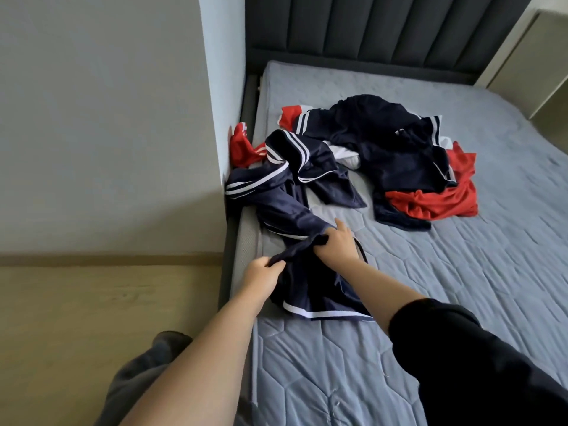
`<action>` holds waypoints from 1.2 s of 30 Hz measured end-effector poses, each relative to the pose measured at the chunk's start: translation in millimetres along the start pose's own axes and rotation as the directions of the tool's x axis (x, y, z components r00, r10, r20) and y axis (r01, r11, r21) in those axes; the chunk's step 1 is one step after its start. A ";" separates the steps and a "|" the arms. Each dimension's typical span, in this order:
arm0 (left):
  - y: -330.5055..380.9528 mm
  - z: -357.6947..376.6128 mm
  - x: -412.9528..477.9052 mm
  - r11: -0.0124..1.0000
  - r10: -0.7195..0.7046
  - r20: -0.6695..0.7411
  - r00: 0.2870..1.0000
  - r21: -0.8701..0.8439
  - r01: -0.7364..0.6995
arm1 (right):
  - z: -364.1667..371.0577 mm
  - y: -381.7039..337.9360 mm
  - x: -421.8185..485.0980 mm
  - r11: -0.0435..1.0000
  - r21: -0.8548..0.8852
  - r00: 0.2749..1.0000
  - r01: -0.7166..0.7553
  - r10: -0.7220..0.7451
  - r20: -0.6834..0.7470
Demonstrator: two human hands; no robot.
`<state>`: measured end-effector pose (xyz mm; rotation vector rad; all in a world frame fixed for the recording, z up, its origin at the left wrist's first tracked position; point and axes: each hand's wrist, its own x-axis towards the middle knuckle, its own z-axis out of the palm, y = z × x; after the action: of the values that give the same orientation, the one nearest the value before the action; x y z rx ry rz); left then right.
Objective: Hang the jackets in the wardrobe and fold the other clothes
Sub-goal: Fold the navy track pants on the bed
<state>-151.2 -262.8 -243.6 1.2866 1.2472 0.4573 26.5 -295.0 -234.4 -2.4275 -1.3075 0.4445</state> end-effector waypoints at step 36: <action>18.2 -20.7 -3.1 0.833 0.177 0.194 0.965 0.493 -0.252 | -40.2 7.4 -55.9 0.968 -0.151 0.963 0.202 -0.168 0.212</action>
<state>-163.7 -250.3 -222.2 1.8981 1.1454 0.1827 19.8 -352.1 -195.8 -2.4146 -1.7064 0.5542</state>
